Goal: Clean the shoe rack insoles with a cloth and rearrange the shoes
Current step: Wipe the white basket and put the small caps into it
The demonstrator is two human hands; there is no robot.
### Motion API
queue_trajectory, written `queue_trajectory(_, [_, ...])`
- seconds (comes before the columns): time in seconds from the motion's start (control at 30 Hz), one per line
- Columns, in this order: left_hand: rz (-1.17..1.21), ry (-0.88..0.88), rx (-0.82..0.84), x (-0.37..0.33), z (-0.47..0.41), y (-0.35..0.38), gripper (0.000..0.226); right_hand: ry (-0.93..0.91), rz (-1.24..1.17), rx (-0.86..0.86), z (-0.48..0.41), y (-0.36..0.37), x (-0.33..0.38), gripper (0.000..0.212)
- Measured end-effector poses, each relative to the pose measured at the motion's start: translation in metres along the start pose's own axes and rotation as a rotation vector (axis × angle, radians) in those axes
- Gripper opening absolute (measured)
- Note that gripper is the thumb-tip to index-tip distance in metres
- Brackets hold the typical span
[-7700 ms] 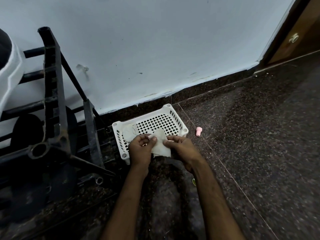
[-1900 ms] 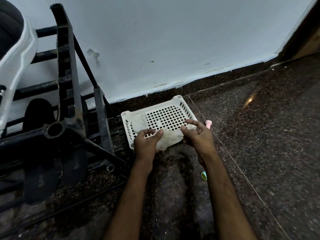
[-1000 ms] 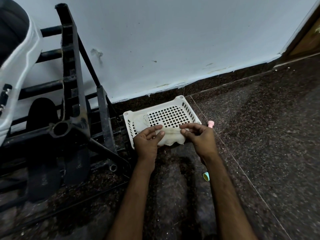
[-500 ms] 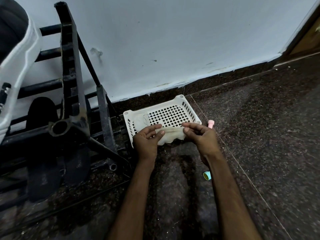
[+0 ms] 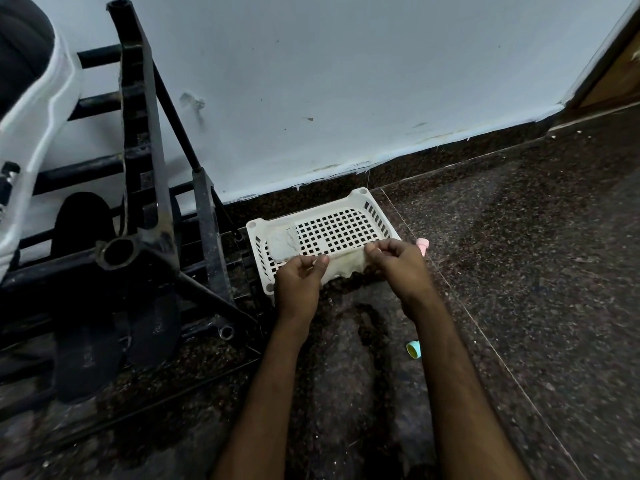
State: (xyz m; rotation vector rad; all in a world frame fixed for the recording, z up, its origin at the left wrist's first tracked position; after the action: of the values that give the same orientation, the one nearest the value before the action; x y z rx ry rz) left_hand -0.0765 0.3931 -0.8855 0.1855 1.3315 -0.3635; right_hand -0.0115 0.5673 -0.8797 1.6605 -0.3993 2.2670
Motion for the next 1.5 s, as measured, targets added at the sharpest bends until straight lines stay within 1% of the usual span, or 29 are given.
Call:
queue_trajectory(0.07, [0.136, -0.081, 0.035, 0.002, 0.000, 0.005, 0.022, 0.013, -0.117, -0.027, 0.001, 0.003, -0.004, 0.009])
queue_trajectory(0.13, [0.190, -0.114, 0.024, 0.004, 0.001, 0.006, 0.020, 0.027, -0.143, -0.043, 0.001, 0.004, -0.007, 0.010])
queue_trajectory(0.2, [0.212, -0.132, 0.023, 0.006, 0.003, 0.006, 0.018, 0.069, -0.206, -0.011, 0.001, 0.006, -0.010, 0.013])
queue_trajectory(0.27, [0.281, -0.150, 0.076, 0.004, 0.007, 0.007, 0.016, 0.122, -0.282, 0.046, 0.003, 0.008, -0.014, 0.017])
queue_trajectory(0.3, [0.306, -0.165, 0.109, 0.003, 0.009, 0.008, 0.019, 0.137, -0.297, 0.063, 0.003, 0.008, -0.016, 0.020])
queue_trajectory(0.37, [0.306, -0.190, 0.171, 0.004, 0.009, 0.009, 0.032, 0.121, -0.284, 0.048, 0.003, 0.005, -0.017, 0.023])
queue_trajectory(0.43, [0.284, -0.194, 0.214, 0.004, 0.011, 0.012, 0.039, 0.054, -0.208, -0.013, 0.002, 0.001, -0.013, 0.019])
queue_trajectory(0.47, [0.278, -0.196, 0.214, 0.005, 0.012, 0.014, 0.037, 0.009, -0.127, -0.053, 0.003, 0.000, -0.009, 0.016])
queue_trajectory(0.53, [0.251, -0.178, 0.167, 0.006, 0.012, 0.017, 0.026, -0.094, 0.116, -0.146, 0.005, 0.000, 0.005, 0.012])
queue_trajectory(0.6, [0.203, -0.171, 0.089, 0.008, 0.011, 0.021, 0.022, -0.221, 0.330, -0.206, 0.012, 0.008, 0.021, 0.015])
queue_trajectory(0.67, [0.167, -0.178, -0.001, 0.011, 0.008, 0.024, 0.023, -0.341, 0.455, -0.189, 0.017, 0.021, 0.033, 0.020])
queue_trajectory(0.73, [0.190, -0.190, -0.062, 0.012, 0.007, 0.025, 0.024, -0.429, 0.516, -0.156, 0.021, 0.033, 0.036, 0.021])
queue_trajectory(0.83, [0.251, -0.215, -0.035, 0.012, 0.008, 0.027, 0.024, -0.488, 0.567, -0.162, 0.024, 0.040, 0.035, 0.025])
queue_trajectory(0.9, [0.271, -0.231, 0.004, 0.012, 0.009, 0.027, 0.035, -0.460, 0.556, -0.142, 0.025, 0.040, 0.034, 0.036])
queue_trajectory(0.93, [0.273, -0.228, 0.015, 0.012, 0.008, 0.026, 0.039, -0.413, 0.530, -0.127, 0.025, 0.040, 0.033, 0.043])
queue_trajectory(1.0, [0.270, -0.214, 0.029, 0.013, 0.007, 0.024, 0.040, -0.284, 0.464, -0.117, 0.024, 0.035, 0.027, 0.054])
queue_trajectory(1.03, [0.264, -0.203, 0.035, 0.013, 0.007, 0.024, 0.038, -0.221, 0.429, -0.121, 0.022, 0.031, 0.022, 0.056])
queue_trajectory(1.1, [0.250, -0.182, 0.041, 0.013, 0.006, 0.024, 0.031, -0.108, 0.359, -0.135, 0.016, 0.024, 0.011, 0.052])
queue_trajectory(1.17, [0.225, -0.161, 0.033, 0.014, 0.007, 0.024, 0.022, -0.043, 0.354, -0.159, 0.011, 0.018, 0.005, 0.046])
queue_trajectory(1.27, [0.144, -0.120, -0.009, 0.010, 0.010, 0.026, 0.011, -0.037, 0.444, -0.172, 0.008, 0.019, 0.008, 0.038])
queue_trajectory(1.3, [0.130, -0.103, -0.023, 0.009, 0.010, 0.027, 0.009, -0.023, 0.429, -0.155, 0.008, 0.021, 0.007, 0.038])
queue_trajectory(1.37, [0.122, -0.094, -0.043, 0.009, 0.010, 0.026, 0.009, 0.035, 0.333, -0.108, 0.004, 0.026, -0.005, 0.045])
queue_trajectory(1.43, [0.141, -0.125, -0.052, 0.011, 0.009, 0.024, 0.013, 0.087, 0.258, -0.103, 0.001, 0.026, -0.015, 0.052])
queue_trajectory(1.5, [0.175, -0.167, -0.056, 0.014, 0.010, 0.022, 0.020, 0.079, 0.302, -0.141, -0.003, 0.021, -0.018, 0.054])
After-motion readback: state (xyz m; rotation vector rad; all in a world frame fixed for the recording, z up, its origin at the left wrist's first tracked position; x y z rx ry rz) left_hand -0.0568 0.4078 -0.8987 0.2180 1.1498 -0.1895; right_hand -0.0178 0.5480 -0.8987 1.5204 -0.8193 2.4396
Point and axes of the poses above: each hand's wrist, its own z-axis away from the middle knuckle, its own y-axis out of the palm, x = y × z, the point moved 5 cm from there along -z, towards the middle knuckle, and after that the axes turned 13 degrees about x, right-handed, at the moved point
